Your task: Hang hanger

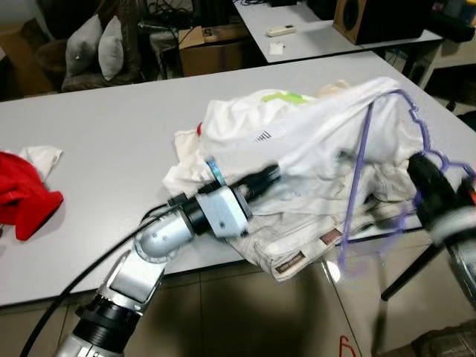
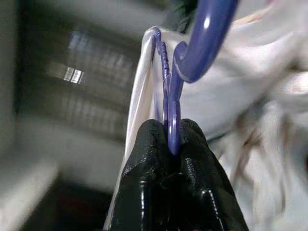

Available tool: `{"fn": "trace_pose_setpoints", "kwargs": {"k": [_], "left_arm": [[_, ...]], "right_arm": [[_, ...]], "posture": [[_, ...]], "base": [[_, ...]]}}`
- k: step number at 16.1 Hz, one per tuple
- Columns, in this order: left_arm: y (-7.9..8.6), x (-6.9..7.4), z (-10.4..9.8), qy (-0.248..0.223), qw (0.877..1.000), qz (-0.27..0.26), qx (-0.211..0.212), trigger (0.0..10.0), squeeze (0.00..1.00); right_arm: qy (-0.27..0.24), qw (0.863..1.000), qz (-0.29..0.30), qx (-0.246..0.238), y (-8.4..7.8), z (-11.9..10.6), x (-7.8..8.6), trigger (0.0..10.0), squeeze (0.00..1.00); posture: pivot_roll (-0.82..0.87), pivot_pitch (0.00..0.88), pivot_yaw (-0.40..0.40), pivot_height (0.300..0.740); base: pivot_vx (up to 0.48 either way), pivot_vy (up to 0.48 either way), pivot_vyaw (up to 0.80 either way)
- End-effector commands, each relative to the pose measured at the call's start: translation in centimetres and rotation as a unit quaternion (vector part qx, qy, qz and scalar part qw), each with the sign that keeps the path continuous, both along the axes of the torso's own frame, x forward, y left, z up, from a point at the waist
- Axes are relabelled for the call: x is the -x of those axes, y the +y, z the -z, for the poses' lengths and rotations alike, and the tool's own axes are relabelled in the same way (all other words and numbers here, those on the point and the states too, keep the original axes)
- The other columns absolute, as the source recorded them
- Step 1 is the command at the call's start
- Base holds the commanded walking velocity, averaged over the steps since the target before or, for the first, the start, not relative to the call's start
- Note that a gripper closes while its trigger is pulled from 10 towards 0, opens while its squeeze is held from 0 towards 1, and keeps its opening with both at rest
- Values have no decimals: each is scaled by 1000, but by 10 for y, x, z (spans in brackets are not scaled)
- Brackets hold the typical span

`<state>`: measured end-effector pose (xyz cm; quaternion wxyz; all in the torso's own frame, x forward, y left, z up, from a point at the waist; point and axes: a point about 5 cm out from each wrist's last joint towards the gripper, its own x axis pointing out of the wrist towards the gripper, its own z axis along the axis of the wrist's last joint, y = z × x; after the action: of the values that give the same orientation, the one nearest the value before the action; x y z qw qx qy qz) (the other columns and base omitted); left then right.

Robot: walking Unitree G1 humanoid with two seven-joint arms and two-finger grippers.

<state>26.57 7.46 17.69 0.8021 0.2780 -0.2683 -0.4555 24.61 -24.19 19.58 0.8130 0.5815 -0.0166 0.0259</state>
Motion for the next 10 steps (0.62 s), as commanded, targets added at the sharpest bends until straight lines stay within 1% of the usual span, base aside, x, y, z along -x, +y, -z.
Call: {"fn": "trace_pose_setpoints", "kwargs": {"k": [1, 2, 3, 4, 5, 6, 7, 8, 9, 10], "left_arm": [[-5, 3, -2, -12, 1000, 25, -10, 0, 0], [-7, 4, 0, -14, 999, 33, -22, 0, 0], [-9, 3, 7, -10, 998, 40, -49, 0, 0], [-8, 4, 19, -8, 995, 48, -83, 0, 0], [-11, 6, 27, -6, 993, 65, -98, 0, 0], [-12, 7, 28, -5, 992, 72, -101, 0, 0], [-16, 12, 30, -3, 990, 89, -106, 0, 0], [-18, 14, 30, -6, 990, 98, -102, 0, 0], [-21, 15, 26, -6, 992, 96, -84, 0, 0], [-22, 13, 21, -6, 994, 91, -63, 0, 0]], "right_arm": [[44, 998, 41, -35, -6, 9, -13, 10000, 0], [38, 997, 34, -50, -2, 6, -18, 10000, 0], [28, 997, 21, -73, 6, 0, -25, 10000, 0], [20, 996, 13, -85, 12, -7, -34, 10000, 0], [29, 995, 26, -95, 12, -9, -46, 10000, 0], [31, 994, 33, -101, 11, -9, -49, 10000, 0], [30, 994, 41, -100, 10, -10, -56, 10000, 0], [31, 994, 45, -92, 9, -11, -62, 10000, 0], [33, 995, 49, -77, 9, -11, -67, 10000, 0], [35, 997, 50, -52, 10, -12, -71, 10000, 0]], "posture": [[-56, 44, 124, 740], [-49, 41, 122, 740], [-46, 38, 123, 740], [-47, 36, 121, 740], [-40, 32, 121, 740], [-40, 32, 121, 740], [-38, 29, 124, 740], [-40, 28, 128, 740], [-38, 25, 130, 740], [-34, 23, 132, 740]], "base": [[0, 0, 0], [0, 0, 0], [0, 0, 0], [0, 0, 0], [0, 0, 0], [0, 0, 0], [0, 0, 0], [0, 0, 0], [0, 0, 0], [0, 0, 0]]}}
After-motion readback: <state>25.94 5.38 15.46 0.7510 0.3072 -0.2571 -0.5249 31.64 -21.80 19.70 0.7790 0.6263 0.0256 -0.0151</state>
